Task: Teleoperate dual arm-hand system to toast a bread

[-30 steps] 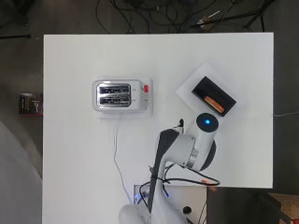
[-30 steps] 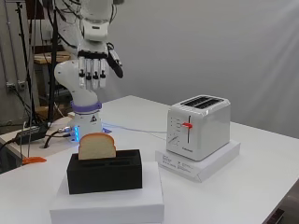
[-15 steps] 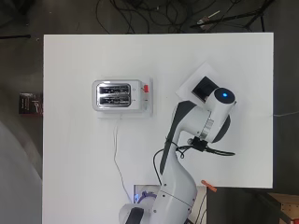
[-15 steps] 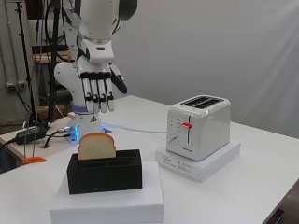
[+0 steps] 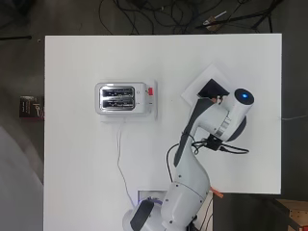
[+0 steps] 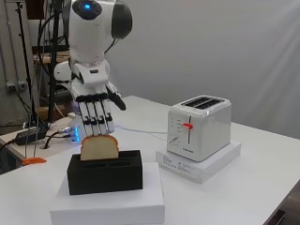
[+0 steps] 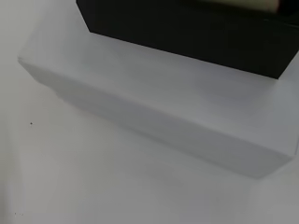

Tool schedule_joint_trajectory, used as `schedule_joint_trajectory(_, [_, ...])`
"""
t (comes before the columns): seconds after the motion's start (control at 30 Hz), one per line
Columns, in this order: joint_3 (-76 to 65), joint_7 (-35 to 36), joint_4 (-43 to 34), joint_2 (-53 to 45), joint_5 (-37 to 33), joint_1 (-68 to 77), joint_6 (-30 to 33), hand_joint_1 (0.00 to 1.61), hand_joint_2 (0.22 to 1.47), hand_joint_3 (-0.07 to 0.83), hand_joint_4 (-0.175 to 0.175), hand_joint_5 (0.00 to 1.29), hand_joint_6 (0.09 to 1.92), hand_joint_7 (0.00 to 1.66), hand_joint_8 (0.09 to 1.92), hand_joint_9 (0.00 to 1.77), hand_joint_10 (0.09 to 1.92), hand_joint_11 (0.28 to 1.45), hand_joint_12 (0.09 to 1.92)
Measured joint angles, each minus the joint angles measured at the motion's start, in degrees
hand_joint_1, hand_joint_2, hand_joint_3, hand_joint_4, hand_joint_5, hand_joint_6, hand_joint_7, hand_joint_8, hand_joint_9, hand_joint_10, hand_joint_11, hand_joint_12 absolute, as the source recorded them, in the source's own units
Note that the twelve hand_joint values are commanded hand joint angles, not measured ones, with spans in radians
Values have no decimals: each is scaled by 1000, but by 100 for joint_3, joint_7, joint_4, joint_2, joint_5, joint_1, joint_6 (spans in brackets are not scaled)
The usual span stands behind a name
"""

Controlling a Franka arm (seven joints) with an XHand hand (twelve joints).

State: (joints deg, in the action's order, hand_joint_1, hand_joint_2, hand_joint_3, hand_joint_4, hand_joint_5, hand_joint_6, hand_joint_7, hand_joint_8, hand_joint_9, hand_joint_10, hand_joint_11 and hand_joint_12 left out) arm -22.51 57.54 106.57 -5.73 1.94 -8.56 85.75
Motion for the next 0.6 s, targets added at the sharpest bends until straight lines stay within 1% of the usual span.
schedule_joint_trajectory(0.27, [53, 6, -283, -30, 44, -25, -98, 169, 1158, 11, -66, 372, 87, 539, 87, 628, 87, 455, 87])
schedule_joint_trajectory(0.4, [97, 71, -588, -340, 52, -85, -214, 145, 1156, 5, -64, 375, 87, 542, 87, 630, 87, 455, 87])
schedule_joint_trajectory(0.5, [169, 249, -938, -696, 74, -146, -277, 173, 1117, -11, -51, 390, 87, 536, 87, 617, 87, 448, 87])
schedule_joint_trajectory(0.6, [214, 525, -1072, -1001, 110, -199, -230, 257, 1041, -16, -45, 346, 87, 501, 87, 587, 87, 437, 87])
